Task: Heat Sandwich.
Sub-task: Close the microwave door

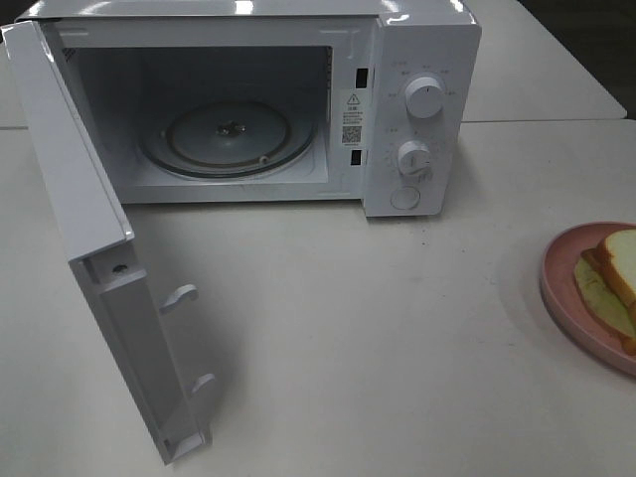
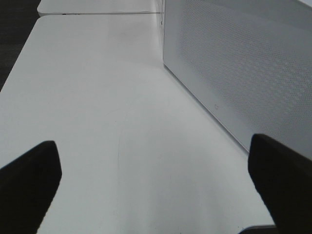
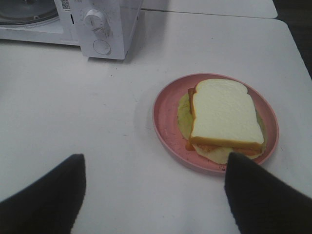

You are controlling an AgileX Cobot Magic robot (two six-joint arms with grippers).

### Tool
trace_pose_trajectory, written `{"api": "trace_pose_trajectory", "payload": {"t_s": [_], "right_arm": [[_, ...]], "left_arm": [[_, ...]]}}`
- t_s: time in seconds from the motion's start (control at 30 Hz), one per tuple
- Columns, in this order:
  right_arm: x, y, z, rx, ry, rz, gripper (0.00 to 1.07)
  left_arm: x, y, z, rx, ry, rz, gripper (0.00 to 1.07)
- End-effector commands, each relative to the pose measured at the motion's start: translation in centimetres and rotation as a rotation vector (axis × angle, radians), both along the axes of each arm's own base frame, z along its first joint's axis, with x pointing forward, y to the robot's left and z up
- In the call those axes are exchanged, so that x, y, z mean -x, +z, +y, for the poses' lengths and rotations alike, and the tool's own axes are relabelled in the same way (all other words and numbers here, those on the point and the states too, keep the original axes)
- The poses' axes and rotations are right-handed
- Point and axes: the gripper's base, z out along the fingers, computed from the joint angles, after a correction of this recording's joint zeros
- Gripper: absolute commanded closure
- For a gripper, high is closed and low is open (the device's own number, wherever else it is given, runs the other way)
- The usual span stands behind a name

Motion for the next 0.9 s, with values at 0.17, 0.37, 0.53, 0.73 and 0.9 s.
{"api": "trace_pose_trajectory", "payload": {"t_s": [0.17,0.37,0.53,0.73,0.9], "right_arm": [[0.3,0.1,0.0,0.001,-0.005,-0.039,0.31],[0.3,0.1,0.0,0.001,-0.005,-0.039,0.31],[0.3,0.1,0.0,0.001,-0.005,-0.039,0.31],[0.3,0.1,0.0,0.001,-0.005,-0.039,0.31],[0.3,0.1,0.0,0.001,-0.005,-0.039,0.31]], "left_arm": [[0.4,0.0,-0.2,0.02,-0.006,-0.033,0.03],[0.4,0.0,-0.4,0.043,-0.021,-0.035,0.03],[0.4,0.2,-0.5,0.056,-0.029,-0.038,0.03],[-1.3,1.6,-0.4,0.06,-0.018,-0.056,0.09],[-3.9,2.2,-0.2,0.067,-0.005,-0.023,0.15]]}}
